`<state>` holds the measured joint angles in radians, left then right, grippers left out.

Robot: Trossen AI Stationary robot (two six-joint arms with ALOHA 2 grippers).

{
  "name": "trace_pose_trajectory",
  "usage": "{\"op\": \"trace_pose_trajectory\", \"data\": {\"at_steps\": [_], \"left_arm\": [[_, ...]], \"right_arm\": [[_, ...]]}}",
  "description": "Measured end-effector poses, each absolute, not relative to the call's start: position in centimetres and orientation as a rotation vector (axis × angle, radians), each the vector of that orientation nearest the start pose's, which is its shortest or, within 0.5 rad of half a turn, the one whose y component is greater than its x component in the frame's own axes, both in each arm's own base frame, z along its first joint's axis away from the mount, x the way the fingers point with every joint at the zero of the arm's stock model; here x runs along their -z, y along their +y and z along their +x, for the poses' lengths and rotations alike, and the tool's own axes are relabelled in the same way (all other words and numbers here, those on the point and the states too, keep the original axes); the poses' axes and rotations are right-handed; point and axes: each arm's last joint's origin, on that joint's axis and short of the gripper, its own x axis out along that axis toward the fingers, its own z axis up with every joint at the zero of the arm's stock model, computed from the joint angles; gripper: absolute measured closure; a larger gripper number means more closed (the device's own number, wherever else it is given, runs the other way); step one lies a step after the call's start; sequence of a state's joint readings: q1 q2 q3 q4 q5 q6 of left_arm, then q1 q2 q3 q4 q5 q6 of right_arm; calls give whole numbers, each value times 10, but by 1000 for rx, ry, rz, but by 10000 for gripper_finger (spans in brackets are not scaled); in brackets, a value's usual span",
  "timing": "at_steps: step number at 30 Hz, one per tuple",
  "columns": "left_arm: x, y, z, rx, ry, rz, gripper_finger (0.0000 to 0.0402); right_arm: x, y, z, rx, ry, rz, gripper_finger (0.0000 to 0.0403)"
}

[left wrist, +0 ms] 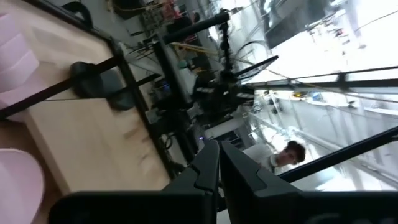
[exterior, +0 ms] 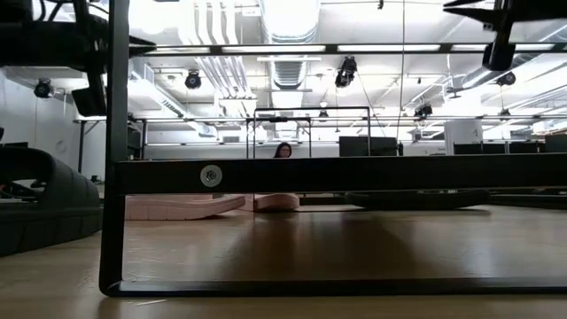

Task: Pick and place slides into the shelf
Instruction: Put the top black slide on the shelf

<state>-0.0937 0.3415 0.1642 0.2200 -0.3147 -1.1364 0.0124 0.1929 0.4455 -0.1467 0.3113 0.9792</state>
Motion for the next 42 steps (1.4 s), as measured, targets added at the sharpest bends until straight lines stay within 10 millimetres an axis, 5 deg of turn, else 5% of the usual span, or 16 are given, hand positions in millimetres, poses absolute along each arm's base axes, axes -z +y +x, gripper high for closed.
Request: {"op": "trace_pose_trajectory", "data": {"at_steps": [8,16,25,31,42], "left_arm": [[-237,-4,129,-161,-148,-1095,402],[-325,-4,129,-99,-232,-889,402],[-403,-5,148,-221,-47,-750,402],[-415,-5,166,-328,95,-696,402],[-411,-7,184,-330,129,-693,402]], "right_arm": [[-316,-9,92,334,-130,951,393],[-331,-9,110,361,-93,934,379],[-354,-9,108,409,-8,965,326],[-364,-10,108,495,109,950,294],[-343,-21,108,647,199,1023,238]]}}
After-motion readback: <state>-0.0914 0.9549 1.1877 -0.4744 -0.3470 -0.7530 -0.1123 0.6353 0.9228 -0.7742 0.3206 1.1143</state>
